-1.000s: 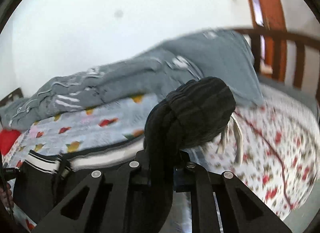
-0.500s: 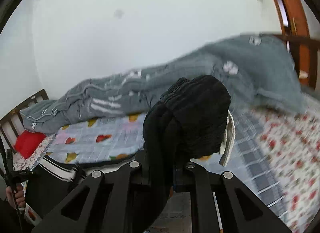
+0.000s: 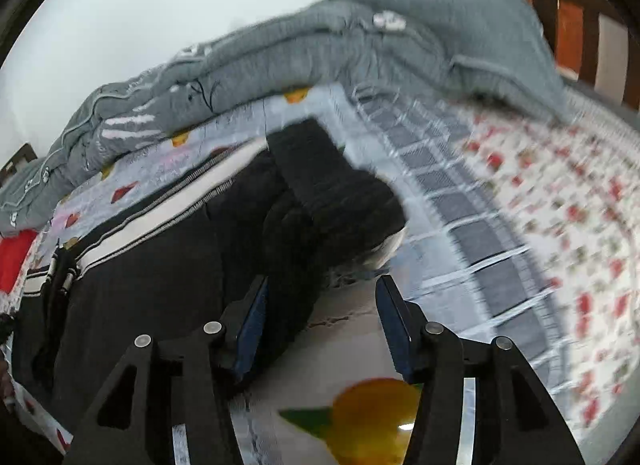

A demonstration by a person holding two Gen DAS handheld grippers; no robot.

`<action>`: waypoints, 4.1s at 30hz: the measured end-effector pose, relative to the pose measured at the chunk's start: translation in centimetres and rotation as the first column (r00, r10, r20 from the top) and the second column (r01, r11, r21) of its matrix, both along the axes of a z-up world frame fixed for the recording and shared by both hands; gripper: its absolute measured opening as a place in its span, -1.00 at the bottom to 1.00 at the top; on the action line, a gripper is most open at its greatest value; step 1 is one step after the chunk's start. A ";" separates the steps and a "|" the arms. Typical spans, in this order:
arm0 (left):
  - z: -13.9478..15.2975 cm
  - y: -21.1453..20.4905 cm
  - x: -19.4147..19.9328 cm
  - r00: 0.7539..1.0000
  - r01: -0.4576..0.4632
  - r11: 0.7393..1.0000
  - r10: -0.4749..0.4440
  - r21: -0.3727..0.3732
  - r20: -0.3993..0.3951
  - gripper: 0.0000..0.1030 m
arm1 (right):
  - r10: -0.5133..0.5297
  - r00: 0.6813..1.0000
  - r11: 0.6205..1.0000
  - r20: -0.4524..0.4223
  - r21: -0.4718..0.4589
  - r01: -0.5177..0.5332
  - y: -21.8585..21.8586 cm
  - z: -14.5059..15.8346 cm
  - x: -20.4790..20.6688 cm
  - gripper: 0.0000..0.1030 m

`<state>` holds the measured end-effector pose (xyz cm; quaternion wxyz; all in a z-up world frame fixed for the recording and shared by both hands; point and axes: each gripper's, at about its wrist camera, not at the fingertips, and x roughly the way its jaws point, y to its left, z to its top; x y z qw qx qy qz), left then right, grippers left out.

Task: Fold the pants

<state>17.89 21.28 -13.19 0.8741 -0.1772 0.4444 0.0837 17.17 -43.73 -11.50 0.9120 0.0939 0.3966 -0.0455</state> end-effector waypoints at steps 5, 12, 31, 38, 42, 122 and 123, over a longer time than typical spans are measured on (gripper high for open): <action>1.8 -2.5 -1.4 0.998 0.046 0.999 -0.048 0.029 0.051 -0.10 | 0.024 0.994 0.999 0.107 -0.023 -0.022 1.7 3.3 -0.8 0.01; 1.6 -8.0 -3.6 0.978 0.185 0.982 -0.188 0.050 0.088 0.04 | 0.157 0.987 0.983 0.031 -0.100 -0.153 7.7 -0.2 -0.2 0.01; -0.2 -9.3 -10.1 0.985 0.159 0.980 -0.166 0.117 0.047 0.10 | 0.275 0.961 0.960 -0.022 -0.054 -0.276 13.2 -0.4 -3.4 0.01; -0.2 -7.9 -11.6 0.990 0.124 0.991 -0.127 0.052 0.066 0.10 | 0.327 0.945 0.943 -0.006 -0.058 -0.327 15.4 0.4 -4.9 0.01; -0.5 -7.2 -12.3 0.993 0.105 0.994 -0.107 0.027 0.056 0.11 | 0.334 0.942 0.940 -0.017 -0.063 -0.334 16.0 0.0 -5.5 0.01; 11.2 -34.3 -2.0 0.877 0.308 0.949 -0.309 0.064 0.367 -0.69 | 0.224 0.969 0.975 0.105 -0.029 -0.222 -4.3 -0.6 -12.0 0.02; 10.6 -35.8 -1.7 0.873 0.334 0.941 -0.332 0.058 0.357 -0.69 | 0.220 0.970 0.976 0.102 -0.023 -0.219 -4.9 -0.8 -12.2 0.02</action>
